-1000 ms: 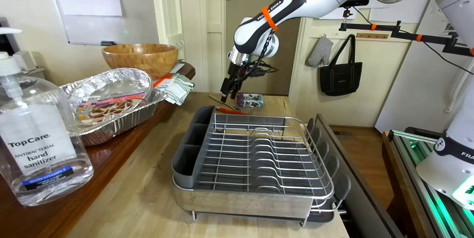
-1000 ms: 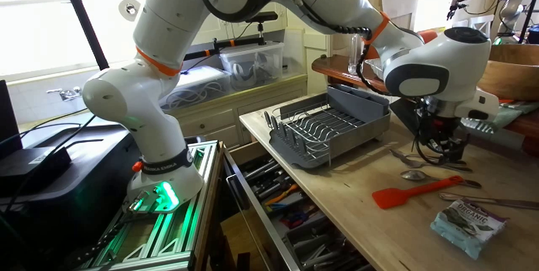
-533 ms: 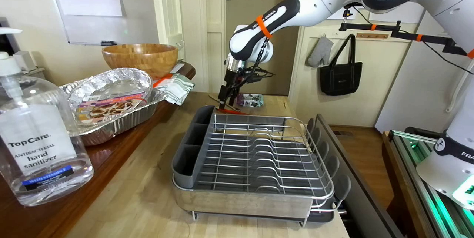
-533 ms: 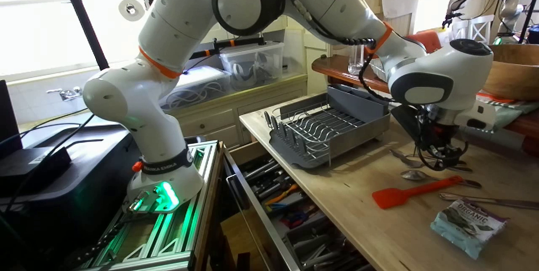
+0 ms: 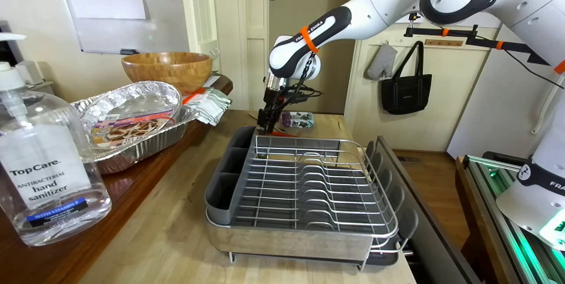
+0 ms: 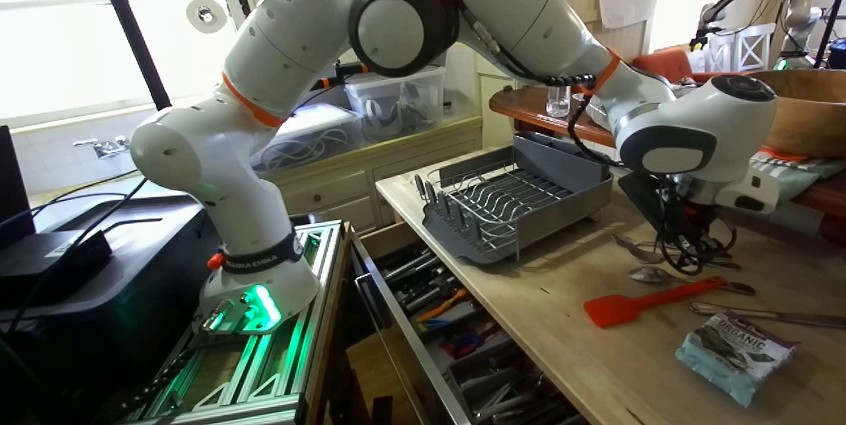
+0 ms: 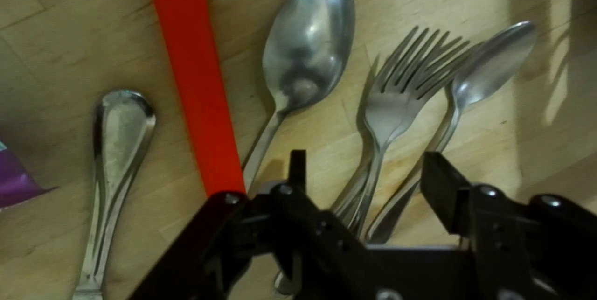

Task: Move the fork on the table to the rightmost cutlery section of the plate rack

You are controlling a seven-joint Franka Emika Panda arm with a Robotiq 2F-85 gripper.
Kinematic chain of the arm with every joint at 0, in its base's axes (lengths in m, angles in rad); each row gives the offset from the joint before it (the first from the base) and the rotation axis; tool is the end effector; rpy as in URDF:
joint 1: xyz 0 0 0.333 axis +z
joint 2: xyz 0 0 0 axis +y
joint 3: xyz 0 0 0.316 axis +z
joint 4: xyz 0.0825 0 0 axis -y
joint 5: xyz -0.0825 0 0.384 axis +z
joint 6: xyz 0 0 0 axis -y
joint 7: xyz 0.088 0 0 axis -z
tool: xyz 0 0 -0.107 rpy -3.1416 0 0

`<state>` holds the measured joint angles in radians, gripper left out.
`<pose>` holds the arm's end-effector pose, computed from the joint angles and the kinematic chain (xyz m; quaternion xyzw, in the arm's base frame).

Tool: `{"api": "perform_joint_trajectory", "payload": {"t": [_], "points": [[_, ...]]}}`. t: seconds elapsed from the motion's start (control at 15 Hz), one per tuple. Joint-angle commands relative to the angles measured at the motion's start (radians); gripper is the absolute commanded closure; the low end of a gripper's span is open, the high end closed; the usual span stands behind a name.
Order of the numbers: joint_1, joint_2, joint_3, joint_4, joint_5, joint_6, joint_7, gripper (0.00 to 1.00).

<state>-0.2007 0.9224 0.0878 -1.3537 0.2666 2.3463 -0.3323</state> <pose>0.7376 -0.0944 0.1738 -0.9906 -0.0006 -0.0632 0.1212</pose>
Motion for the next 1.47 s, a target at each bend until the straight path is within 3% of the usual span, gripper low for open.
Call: {"api": "perform_joint_trajectory", "payload": {"t": [0.0, 0.13, 0.2, 0.33, 0.73, 0.93, 1.33, 1.4], "points": [[0.003, 0.063, 0.008, 0.089, -0.025, -0.043, 0.031, 0.02], [0.004, 0.078, 0.011, 0.106, -0.027, -0.046, 0.032, 0.03], [0.004, 0.085, 0.014, 0.116, -0.027, -0.049, 0.032, 0.3], [0.004, 0.096, 0.017, 0.131, -0.029, -0.06, 0.031, 0.32], [0.002, 0.12, 0.019, 0.17, -0.036, -0.103, 0.022, 0.82], [0.0, 0.128, 0.021, 0.189, -0.034, -0.133, 0.018, 1.0], [0.003, 0.13, 0.018, 0.21, -0.038, -0.172, 0.015, 1.0], [0.006, 0.128, 0.015, 0.211, -0.043, -0.174, 0.016, 0.96]]}}
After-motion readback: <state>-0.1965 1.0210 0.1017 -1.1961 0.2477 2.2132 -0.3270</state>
